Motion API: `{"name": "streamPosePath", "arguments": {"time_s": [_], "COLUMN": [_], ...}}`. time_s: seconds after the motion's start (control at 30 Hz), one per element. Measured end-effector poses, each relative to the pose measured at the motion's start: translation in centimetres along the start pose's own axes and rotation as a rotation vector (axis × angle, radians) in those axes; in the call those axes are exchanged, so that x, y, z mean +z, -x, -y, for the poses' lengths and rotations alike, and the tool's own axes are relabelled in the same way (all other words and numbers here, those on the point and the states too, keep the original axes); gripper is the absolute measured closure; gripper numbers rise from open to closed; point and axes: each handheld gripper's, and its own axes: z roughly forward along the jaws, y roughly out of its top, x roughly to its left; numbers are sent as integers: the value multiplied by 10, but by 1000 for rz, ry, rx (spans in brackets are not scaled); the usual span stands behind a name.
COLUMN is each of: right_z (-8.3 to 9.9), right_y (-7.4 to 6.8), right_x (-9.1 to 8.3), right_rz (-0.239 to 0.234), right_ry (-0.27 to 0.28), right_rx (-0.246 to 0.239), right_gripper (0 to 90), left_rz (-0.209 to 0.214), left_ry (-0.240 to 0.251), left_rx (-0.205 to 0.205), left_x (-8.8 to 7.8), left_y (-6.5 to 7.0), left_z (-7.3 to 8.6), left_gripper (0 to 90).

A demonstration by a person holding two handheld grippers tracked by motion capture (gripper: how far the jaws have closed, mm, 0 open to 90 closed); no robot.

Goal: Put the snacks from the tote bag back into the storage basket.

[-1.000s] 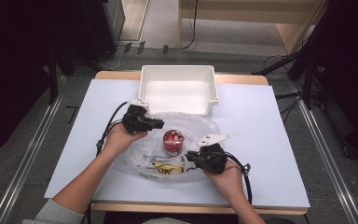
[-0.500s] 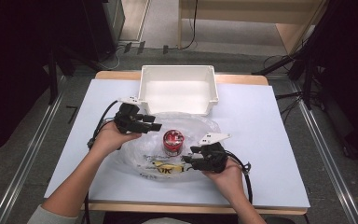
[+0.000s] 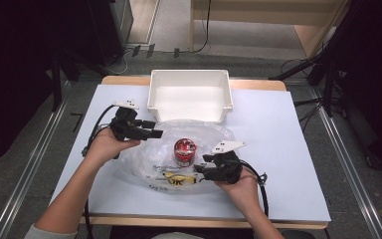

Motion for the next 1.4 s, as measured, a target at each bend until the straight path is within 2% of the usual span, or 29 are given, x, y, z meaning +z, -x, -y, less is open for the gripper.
{"name": "streamPosePath", "arguments": {"time_s": [0.13, 0.4, 0.7, 0.93, 0.97, 1.23, 1.27, 1.4], "right_z": [0, -5, -9, -11, -12, -16, -16, -16], "right_y": [0, 1, -3, -3, -4, -8, -7, -3], "right_x": [1, 3, 12, 20, 23, 33, 37, 45], "right_rz": [-1, -8, 9, 16, 33, 35, 46, 35], "right_ry": [-1, 17, -2, -12, -18, -9, -4, 7], "right_rx": [12, 41, 16, 26, 7, -6, -5, 13], "right_gripper": [500, 456, 423, 386, 378, 328, 328, 288], "left_rz": [8, -5, -19, -30, -33, -40, -42, -47], "left_ry": [0, 8, 22, 28, 28, 32, 33, 33], "left_rx": [-15, -23, -27, -34, -35, -42, -47, -51], "left_x": [-4, -12, -18, -23, -24, -27, -28, -29], "left_y": [-2, -6, -6, -6, -6, -6, -6, -7], "left_z": [1, 5, 8, 12, 12, 16, 16, 17], "left_gripper": [405, 407, 407, 407, 407, 408, 408, 408]}}
